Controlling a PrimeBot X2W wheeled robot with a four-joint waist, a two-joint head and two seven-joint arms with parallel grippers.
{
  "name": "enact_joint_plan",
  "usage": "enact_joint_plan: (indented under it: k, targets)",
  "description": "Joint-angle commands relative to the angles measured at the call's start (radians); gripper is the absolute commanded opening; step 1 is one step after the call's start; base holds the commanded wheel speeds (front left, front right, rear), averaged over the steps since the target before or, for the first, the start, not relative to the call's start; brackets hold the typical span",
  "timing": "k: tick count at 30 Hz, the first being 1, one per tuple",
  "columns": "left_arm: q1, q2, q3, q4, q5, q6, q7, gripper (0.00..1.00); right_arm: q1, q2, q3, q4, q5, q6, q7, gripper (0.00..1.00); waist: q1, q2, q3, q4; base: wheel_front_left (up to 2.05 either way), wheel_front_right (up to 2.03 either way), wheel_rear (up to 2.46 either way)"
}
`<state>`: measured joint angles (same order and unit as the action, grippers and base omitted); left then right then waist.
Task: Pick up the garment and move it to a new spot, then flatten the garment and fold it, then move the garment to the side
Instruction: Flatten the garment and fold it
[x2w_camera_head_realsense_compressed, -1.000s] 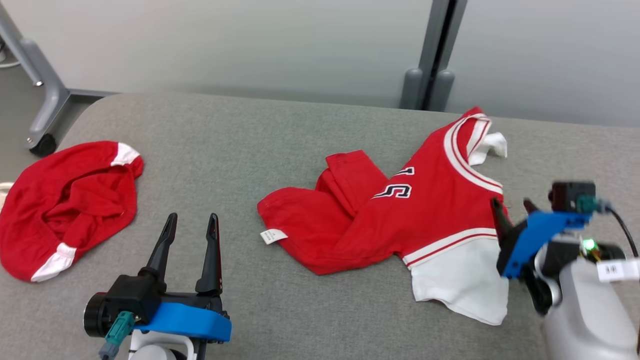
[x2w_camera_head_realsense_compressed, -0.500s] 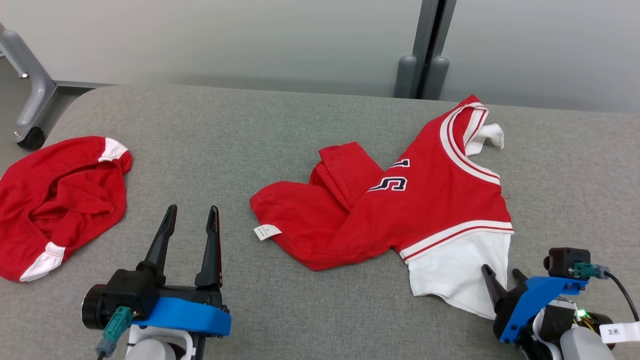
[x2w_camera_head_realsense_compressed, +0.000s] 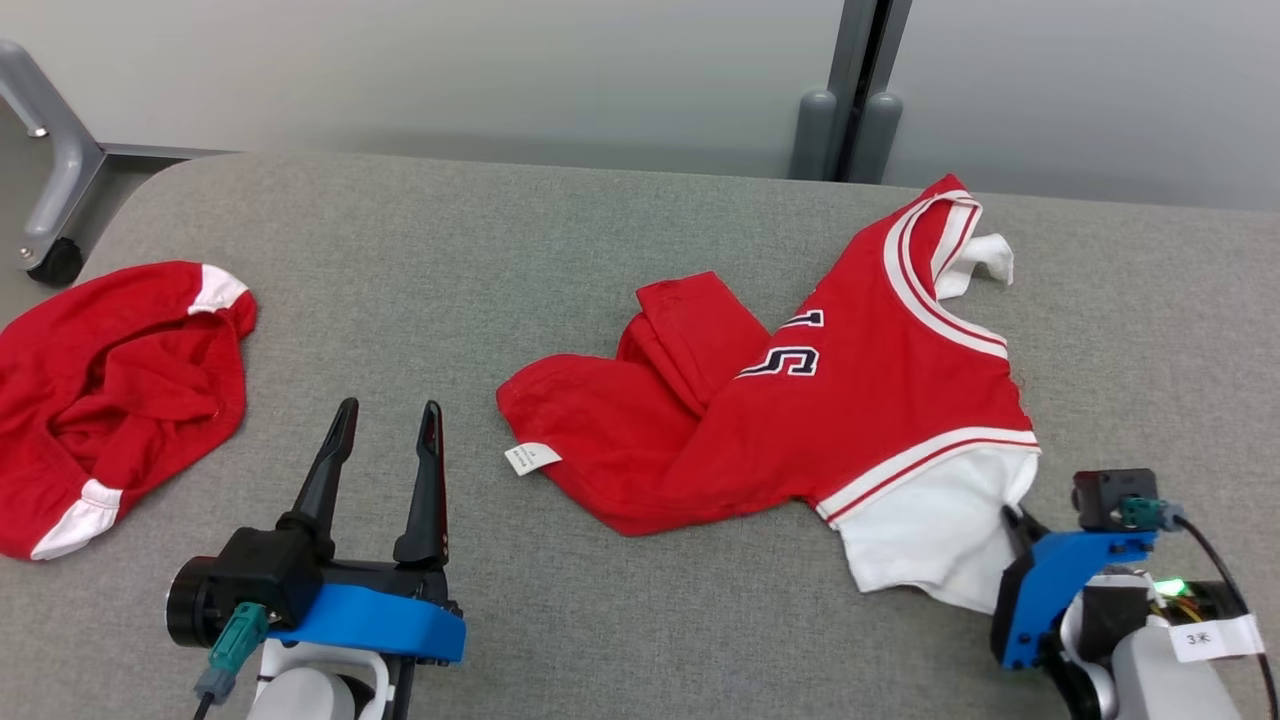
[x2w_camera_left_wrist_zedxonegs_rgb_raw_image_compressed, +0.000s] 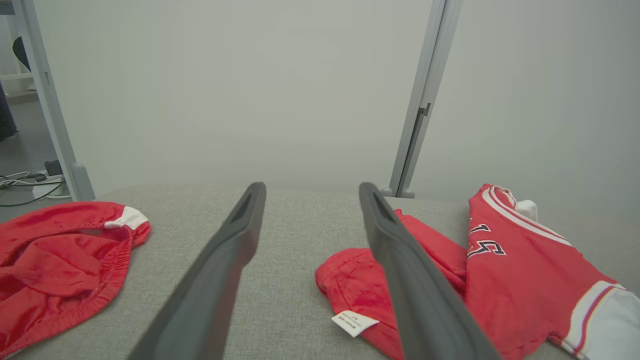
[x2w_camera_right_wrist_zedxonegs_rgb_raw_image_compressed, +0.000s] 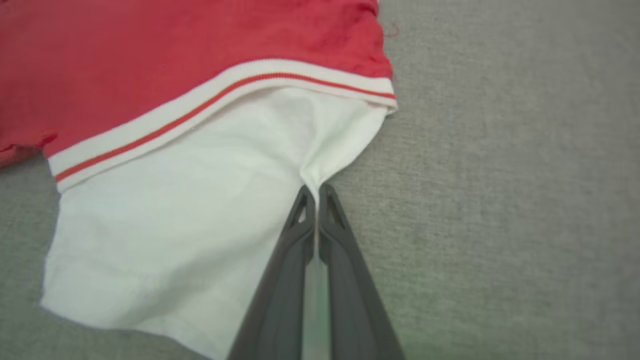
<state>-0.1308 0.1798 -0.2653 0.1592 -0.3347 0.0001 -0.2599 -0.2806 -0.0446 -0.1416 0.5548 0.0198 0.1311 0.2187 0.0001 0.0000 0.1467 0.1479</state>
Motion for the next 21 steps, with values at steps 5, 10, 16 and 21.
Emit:
enact_joint_plan:
  k: [5, 10, 16, 21]
  targets:
    - [-0.011, 0.0, 0.002, 0.0, -0.004, 0.004, -0.003, 1.0, 0.033, -0.031, -0.121, -0.111, -0.134, 0.0, -0.018, 0.0, -0.0001, 0.0, -0.012, -0.021, 0.0, 0.0, 0.0]
    - [-0.006, -0.002, 0.001, 0.002, -0.006, 0.008, -0.004, 1.0, 0.036, -0.058, -0.178, -0.164, -0.174, 0.0, -0.033, 0.0, -0.0001, 0.0, -0.019, -0.038, 0.0, 0.0, 0.0]
    - [0.01, 0.002, 0.004, 0.011, -0.01, 0.01, -0.004, 1.0, 0.059, -0.025, -0.22, -0.198, -0.121, 0.0, -0.04, 1.0, -0.0001, 0.0, -0.042, -0.059, 0.0, 0.0, 0.0]
    - [0.029, 0.008, 0.006, 0.02, -0.014, 0.013, -0.005, 1.0, 0.112, -0.009, -0.213, -0.255, -0.045, 0.0, -0.066, 1.0, -0.0001, 0.0, -0.069, -0.082, 0.0, 0.0, 0.0]
